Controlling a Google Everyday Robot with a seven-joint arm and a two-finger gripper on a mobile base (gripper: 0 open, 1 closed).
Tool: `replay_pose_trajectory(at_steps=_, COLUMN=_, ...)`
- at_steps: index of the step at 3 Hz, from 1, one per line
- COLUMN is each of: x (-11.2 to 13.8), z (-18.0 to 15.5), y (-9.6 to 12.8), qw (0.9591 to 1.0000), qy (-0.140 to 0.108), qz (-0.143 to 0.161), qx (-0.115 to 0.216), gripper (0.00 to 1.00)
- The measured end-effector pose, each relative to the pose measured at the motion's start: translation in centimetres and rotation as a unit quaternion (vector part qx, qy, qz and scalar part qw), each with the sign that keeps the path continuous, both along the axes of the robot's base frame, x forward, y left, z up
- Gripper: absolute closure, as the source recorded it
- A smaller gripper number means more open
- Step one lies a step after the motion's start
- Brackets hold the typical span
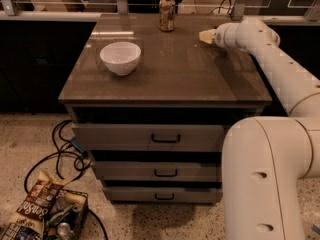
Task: Place rxbar chocolate into white bowl
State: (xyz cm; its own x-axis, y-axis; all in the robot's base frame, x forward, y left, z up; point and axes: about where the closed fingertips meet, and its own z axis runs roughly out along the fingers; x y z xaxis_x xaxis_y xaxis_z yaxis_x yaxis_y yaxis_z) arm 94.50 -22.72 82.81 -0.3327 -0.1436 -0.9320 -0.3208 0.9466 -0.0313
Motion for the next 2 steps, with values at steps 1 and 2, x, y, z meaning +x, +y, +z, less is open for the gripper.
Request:
replay_pose_trajectory(at_steps=1, x=0.06, z=-0.22, y=0.22, qw=1.0, qy=0.001, qz=0.001, qx=0.0, gripper=0.0)
replay_pose_trajectory(at_steps=2, x=0.06, z=-0.23, y=0.23, qw=1.0, qy=0.001, qz=0.001, qx=0.0, gripper=0.0)
